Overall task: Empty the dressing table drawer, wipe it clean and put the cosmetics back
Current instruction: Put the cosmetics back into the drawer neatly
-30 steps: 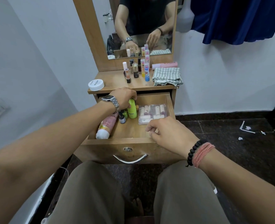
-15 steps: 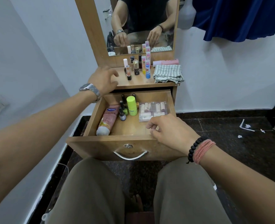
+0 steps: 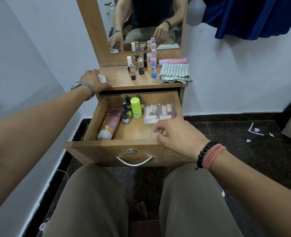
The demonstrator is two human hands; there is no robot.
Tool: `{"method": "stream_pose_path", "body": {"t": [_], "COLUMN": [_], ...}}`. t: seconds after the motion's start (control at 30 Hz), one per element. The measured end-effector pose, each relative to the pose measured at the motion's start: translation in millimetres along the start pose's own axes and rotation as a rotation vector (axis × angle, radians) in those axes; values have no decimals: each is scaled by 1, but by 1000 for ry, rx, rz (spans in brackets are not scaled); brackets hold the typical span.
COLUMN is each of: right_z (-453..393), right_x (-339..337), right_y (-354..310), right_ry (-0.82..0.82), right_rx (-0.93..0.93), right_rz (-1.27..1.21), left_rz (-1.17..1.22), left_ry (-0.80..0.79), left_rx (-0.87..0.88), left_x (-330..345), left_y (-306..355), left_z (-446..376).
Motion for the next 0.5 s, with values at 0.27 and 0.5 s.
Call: {"method": "stream_pose_path", "body": {"t": [0.27, 0.5], "right_z": [-1, -2], "right_x": [3, 5], "right_y": [1, 0], "right_ry": [-1, -1], "right_rx": [-7, -16], "right_rz": [-2, -16], "left_rz": [143, 226], "left_ry": [66, 147], "left_rx": [-69, -2], "left_x": [-5, -21], "left_y": [-10, -8], "left_z": [3, 12]}}
Point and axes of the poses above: each hand's wrist, its own z-axis away from the middle knuckle, its own x-axis out of the palm, y = z × x, the point moved 10 cm from there along -z, towards the middle knuckle, and after that the axes turned 1 degree about x, right-handed, at the moved point
